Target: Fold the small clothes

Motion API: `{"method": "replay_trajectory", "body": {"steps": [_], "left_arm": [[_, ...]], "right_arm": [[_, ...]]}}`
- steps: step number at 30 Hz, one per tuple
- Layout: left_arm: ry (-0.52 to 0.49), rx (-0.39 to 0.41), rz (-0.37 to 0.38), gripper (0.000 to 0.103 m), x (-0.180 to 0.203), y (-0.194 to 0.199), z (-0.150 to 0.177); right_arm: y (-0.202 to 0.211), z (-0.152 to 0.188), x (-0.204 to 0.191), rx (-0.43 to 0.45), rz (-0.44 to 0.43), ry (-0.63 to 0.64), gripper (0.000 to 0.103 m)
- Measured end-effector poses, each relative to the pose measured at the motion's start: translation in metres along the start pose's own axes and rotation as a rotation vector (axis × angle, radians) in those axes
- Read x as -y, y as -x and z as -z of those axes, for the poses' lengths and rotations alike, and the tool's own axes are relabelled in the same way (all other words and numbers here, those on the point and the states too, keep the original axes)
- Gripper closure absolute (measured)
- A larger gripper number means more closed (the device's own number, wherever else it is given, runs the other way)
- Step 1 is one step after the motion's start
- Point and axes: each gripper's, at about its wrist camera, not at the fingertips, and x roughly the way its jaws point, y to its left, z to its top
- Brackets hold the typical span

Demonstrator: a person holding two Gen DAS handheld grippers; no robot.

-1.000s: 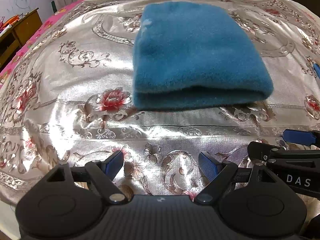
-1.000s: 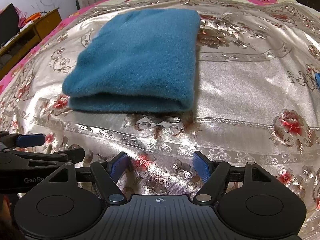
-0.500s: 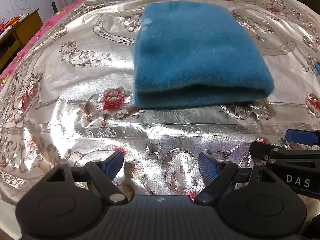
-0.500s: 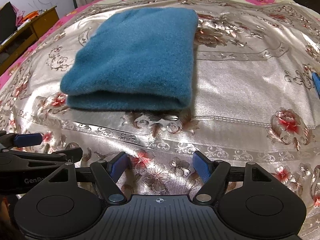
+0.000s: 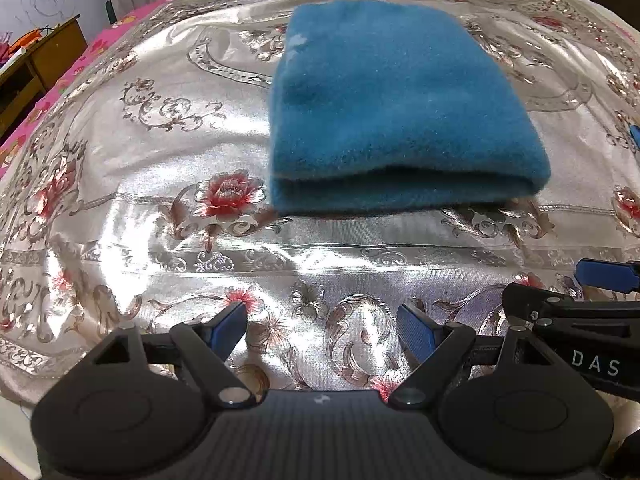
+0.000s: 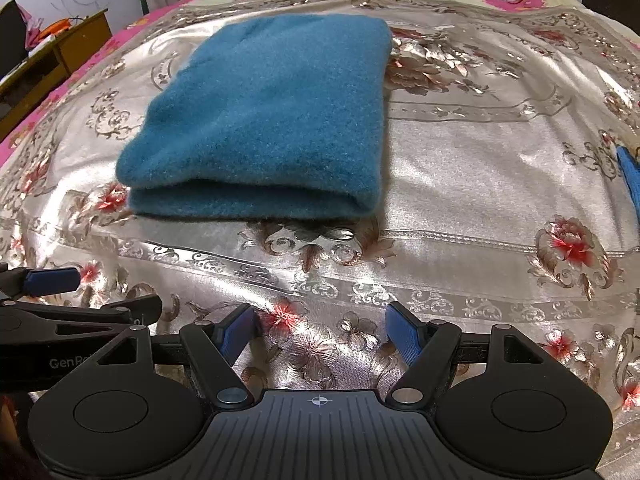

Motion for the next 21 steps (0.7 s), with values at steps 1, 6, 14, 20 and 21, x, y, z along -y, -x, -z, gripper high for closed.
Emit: {"method": "replay_trajectory", "body": {"steps": [1,6,14,20,21], "left_arm": [[0.000,0.000,0.000,0.017,0.0000,-0.0003,0.0000],[0.002,-0.001,0.002,0.017,0.0000,-0.0007,0.0001],[0.001,0.004,-0.001,0.017,0.0000,-0.0003,0.0003],[0.004,0.003,0.004,0.017,-0.0008,0.0001,0.0002],[0.005,0.002,0.005,0.017,-0.0012,0.0001,0.0003]], "right_arm": [[0.0000,0.0002,0.0003,0.000,0.000,0.000,0.030],[0.0009,0.0004,-0.0020,0.005,0.018,0.014,0.030],[0.0019,0.0007,-0.0025,0.007,0.022,0.012,0.030],[0.0020,0.0006,-0.0024,0.008,0.021,0.010,0.030],[0.0021,0.0007,-0.0023,0.008,0.022,0.010,0.030]]}}
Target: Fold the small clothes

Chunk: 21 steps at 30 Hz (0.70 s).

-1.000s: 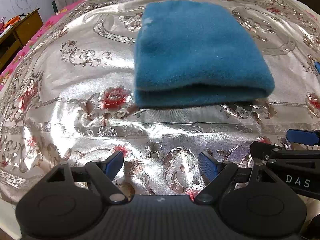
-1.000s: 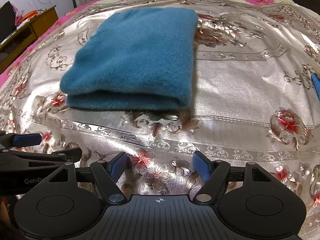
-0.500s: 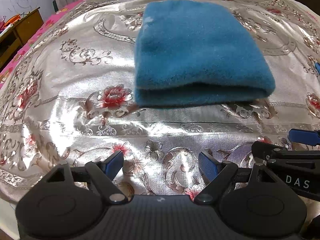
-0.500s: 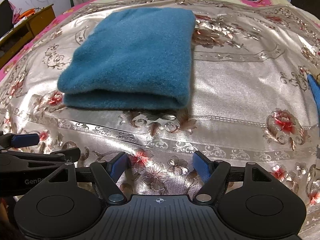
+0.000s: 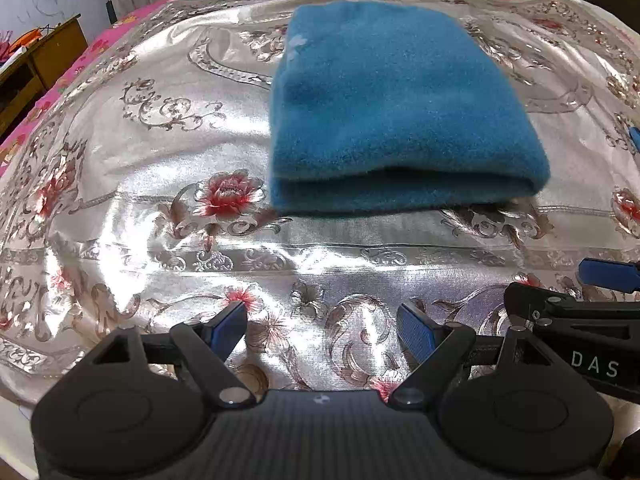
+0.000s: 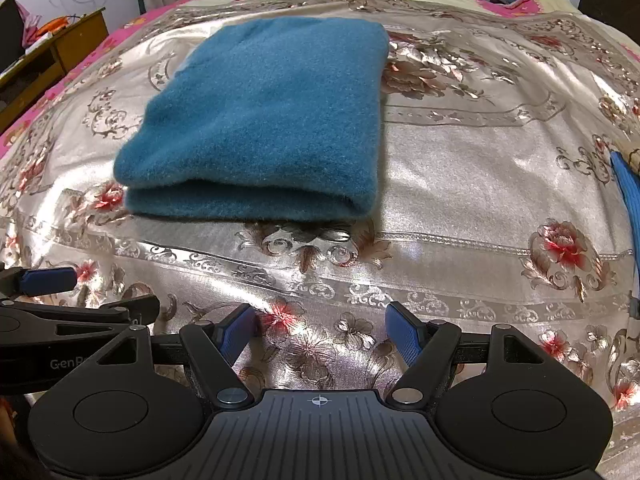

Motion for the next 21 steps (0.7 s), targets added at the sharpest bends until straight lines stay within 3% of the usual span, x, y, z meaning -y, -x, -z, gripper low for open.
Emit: {"method": "replay_trajectory", "body": {"steps": [21], "left_arm": [[-0.005,0.006,-0.001,0.017,0.0005,0.0002,0.0005]], "right_arm": [[0.0006,-0.0003,0.0002,-0.002,0.000,-0.002,0.030]]}}
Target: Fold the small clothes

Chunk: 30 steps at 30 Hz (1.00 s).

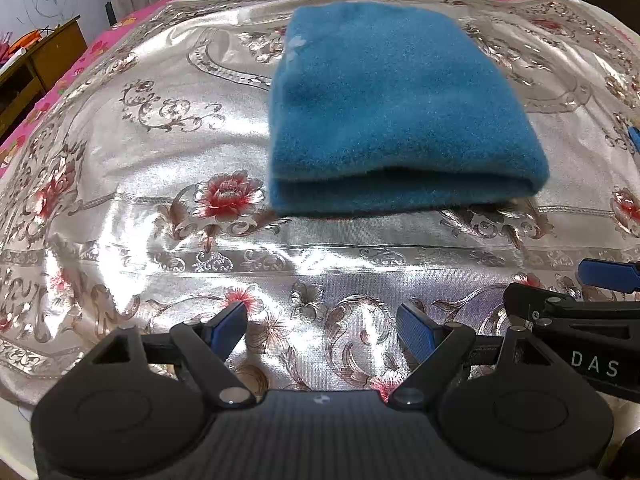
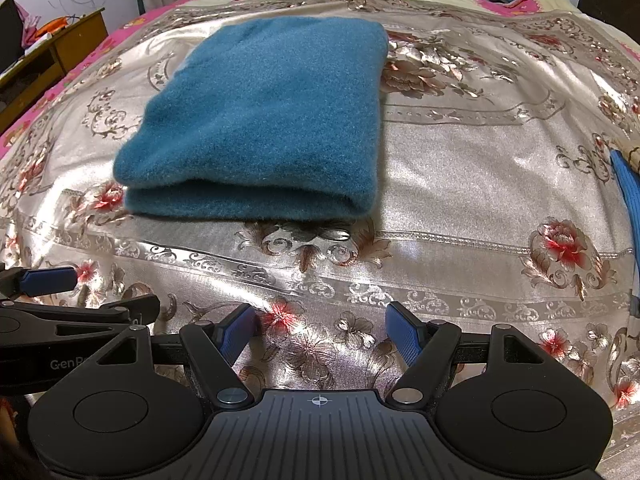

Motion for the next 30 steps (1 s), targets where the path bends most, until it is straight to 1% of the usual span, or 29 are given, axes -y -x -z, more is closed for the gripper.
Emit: {"method": "replay_trajectory", "body": {"steps": [30], "left_arm": [[-0.009,0.011,-0.003,0.018,0.0013,0.0015,0.0001]], "right_arm": [[0.0001,0.0005,0.0002,-0.001,0.000,-0.002,0.030]]}}
